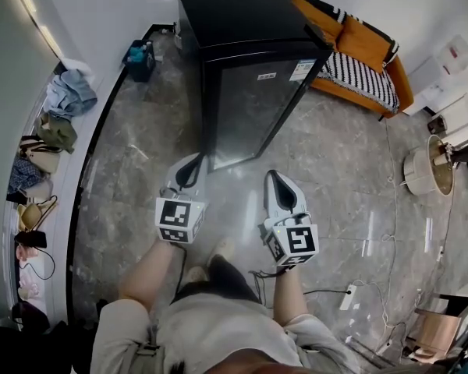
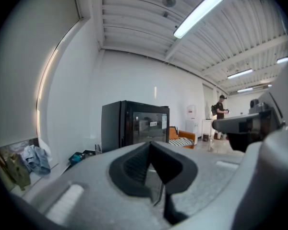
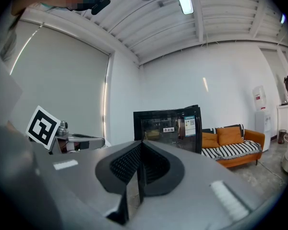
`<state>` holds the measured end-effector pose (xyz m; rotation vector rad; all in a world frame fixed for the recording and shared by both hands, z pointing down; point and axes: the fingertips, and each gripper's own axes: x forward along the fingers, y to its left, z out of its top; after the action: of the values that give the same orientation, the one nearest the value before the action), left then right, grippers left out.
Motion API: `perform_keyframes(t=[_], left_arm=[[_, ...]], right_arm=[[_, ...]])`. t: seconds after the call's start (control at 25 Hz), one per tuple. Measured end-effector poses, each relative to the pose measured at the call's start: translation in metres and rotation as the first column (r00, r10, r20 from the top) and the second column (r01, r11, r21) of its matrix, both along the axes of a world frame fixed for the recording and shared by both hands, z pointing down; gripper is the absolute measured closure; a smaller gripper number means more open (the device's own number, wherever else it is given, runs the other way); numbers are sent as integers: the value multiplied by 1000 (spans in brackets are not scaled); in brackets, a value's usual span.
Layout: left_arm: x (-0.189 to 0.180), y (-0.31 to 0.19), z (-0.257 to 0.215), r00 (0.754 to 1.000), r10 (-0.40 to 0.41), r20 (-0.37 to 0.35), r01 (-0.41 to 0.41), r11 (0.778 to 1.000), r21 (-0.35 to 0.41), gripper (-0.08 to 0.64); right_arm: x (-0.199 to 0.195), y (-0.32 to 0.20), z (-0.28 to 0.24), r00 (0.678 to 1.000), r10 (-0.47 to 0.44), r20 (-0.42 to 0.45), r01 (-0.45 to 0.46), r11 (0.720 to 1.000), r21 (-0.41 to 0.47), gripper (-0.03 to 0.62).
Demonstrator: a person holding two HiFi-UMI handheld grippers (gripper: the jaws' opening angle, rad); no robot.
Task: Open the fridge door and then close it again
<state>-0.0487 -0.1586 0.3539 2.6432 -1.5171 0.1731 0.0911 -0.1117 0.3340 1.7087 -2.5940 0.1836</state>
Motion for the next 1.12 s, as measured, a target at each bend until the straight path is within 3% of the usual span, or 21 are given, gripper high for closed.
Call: perform_keyframes(t=[1.12], left_arm=[[-58,164,-78,999,4,-45,1,995,101,558]], right_arm=[[-54,148,-74,1000,6,4,-6,995,102,589]])
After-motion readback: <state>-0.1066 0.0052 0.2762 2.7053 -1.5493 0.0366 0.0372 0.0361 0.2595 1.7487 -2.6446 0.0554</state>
